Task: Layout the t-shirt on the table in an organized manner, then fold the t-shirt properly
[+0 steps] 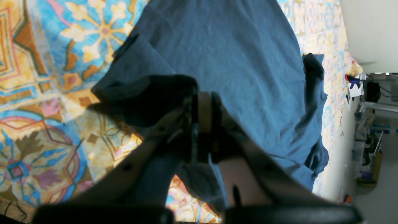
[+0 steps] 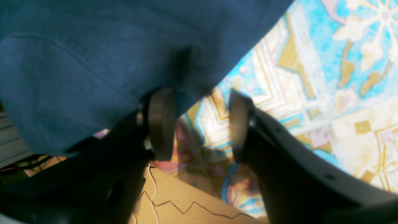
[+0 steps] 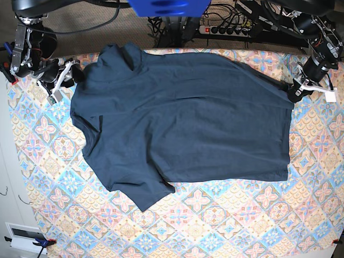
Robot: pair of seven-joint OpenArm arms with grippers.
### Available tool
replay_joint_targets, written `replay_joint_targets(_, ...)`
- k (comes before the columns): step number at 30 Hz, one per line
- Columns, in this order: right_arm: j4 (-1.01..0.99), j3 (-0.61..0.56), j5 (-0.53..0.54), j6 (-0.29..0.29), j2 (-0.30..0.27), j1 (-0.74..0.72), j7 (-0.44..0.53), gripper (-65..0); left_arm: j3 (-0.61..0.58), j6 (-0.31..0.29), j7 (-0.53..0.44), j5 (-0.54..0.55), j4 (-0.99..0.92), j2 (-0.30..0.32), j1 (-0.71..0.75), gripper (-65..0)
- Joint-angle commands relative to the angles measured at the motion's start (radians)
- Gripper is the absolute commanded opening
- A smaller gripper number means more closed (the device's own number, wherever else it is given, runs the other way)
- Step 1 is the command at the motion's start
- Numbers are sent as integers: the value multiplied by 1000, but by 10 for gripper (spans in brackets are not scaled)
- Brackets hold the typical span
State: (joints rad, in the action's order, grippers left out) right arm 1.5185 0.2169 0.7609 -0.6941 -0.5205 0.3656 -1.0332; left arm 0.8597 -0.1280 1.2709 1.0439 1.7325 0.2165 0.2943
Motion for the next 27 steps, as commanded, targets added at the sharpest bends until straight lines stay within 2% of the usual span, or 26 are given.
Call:
replay_joint_targets(1,7,-1,6,-4,-10,2,-22,-385,5,-3,-12,17,16,18,-4,-650)
replay_joint_targets(13,20,-1,7,-4,30,3,-89,-396,5,-3,-12,16,16,19,-4,-650)
replay_joint_targets(20,20,-3,7,-4,30,5,-89,-599,5,-3,-12,16,16,19,-4,-650)
replay_joint_targets(24,21,6,9,-4,30,6,-89,-604,5,-3,-12,16,16,21,-4,-650)
replay_joint_targets(27,29,23,107,-4,26,2,-80,-605,5,-3,-13,16,16,21,-4,-650)
